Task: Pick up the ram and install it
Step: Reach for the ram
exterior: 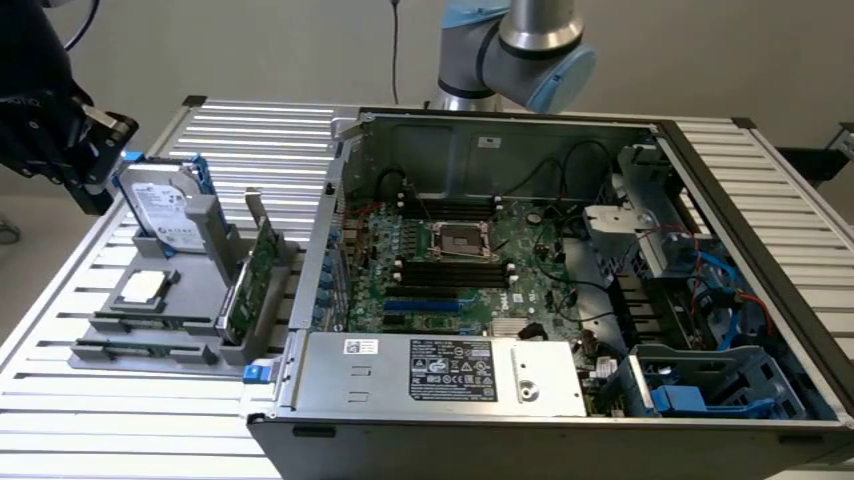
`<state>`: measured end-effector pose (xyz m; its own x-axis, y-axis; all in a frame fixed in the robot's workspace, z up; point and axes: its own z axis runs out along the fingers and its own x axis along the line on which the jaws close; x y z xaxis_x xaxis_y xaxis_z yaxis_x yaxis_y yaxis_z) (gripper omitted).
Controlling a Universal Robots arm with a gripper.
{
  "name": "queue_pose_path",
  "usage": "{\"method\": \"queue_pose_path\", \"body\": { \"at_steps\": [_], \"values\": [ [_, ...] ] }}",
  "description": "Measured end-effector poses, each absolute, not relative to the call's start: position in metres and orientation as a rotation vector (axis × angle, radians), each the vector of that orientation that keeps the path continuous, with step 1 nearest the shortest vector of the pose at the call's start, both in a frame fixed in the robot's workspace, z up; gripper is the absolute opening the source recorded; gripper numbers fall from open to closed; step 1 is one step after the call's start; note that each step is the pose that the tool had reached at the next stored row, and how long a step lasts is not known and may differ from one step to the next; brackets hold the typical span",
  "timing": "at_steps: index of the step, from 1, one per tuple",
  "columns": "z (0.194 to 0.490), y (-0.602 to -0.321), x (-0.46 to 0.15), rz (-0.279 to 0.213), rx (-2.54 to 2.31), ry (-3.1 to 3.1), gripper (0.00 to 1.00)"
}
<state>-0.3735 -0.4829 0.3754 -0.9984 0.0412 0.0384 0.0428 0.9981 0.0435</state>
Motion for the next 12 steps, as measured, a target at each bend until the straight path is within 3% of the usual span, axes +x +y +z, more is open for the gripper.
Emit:
{"method": "queue_pose_path", "body": {
  "at_steps": [12],
  "values": [
    [0.372,-0.487,-0.388,-0.068,-0.036,-3.103,0.11]
  ]
}}
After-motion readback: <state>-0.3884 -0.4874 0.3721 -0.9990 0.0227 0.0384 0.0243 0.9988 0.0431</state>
